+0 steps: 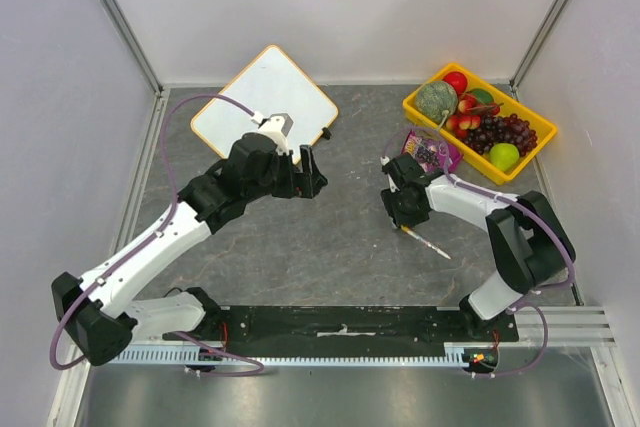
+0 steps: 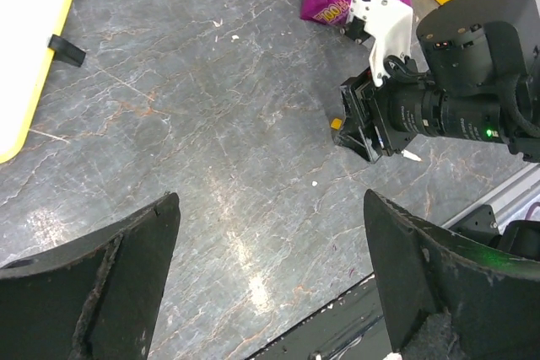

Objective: Write a sentence on the whiteboard
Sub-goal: Pick up the whiteboard marker at the center of the board.

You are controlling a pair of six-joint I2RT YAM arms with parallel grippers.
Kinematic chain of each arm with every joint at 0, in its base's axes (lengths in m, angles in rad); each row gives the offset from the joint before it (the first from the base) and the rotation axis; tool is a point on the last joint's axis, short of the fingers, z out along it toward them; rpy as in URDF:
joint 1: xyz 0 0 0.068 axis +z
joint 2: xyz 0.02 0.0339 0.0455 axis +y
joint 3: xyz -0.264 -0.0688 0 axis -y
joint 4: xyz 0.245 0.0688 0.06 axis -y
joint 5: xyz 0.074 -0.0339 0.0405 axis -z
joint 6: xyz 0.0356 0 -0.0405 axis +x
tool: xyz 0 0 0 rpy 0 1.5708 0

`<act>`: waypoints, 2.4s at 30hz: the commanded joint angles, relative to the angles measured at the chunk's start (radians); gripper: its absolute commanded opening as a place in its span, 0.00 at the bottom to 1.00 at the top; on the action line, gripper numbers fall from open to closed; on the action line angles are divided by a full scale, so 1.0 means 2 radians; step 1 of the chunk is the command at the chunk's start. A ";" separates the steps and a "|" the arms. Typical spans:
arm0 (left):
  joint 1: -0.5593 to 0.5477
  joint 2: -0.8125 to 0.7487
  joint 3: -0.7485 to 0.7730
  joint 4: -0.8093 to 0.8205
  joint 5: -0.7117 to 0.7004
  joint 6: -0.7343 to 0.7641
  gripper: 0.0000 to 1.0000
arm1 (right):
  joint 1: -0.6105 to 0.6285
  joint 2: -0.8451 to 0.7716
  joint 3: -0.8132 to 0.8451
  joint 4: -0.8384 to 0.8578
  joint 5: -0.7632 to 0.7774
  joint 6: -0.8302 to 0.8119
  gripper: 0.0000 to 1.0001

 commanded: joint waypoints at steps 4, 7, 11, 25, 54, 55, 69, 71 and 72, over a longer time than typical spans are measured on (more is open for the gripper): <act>0.009 -0.048 0.001 -0.035 -0.018 0.003 0.95 | -0.005 0.055 0.013 0.008 -0.022 0.003 0.31; 0.010 -0.066 0.005 -0.045 -0.017 0.006 0.95 | -0.010 0.062 0.017 0.017 -0.061 -0.002 0.10; 0.012 -0.088 0.001 -0.054 -0.013 0.006 0.96 | -0.010 0.060 0.038 0.019 -0.082 -0.005 0.00; -0.030 -0.018 -0.066 0.130 0.152 -0.075 0.90 | -0.010 -0.115 0.109 0.104 -0.108 0.099 0.00; -0.106 0.103 -0.004 0.167 0.096 -0.040 0.02 | -0.025 -0.237 0.077 0.203 -0.169 0.235 0.63; -0.103 0.098 -0.005 0.162 0.094 -0.034 0.02 | -0.025 -0.238 0.079 0.201 -0.173 0.230 0.77; -0.030 -0.031 0.006 0.016 0.158 0.060 0.02 | -0.063 -0.237 0.103 0.250 -0.423 0.151 0.98; -0.029 -0.042 0.013 0.000 0.178 0.075 0.02 | -0.063 -0.232 0.093 0.307 -0.486 0.183 0.98; -0.029 -0.046 0.015 -0.002 0.190 0.082 0.02 | -0.063 -0.231 0.084 0.347 -0.506 0.212 0.98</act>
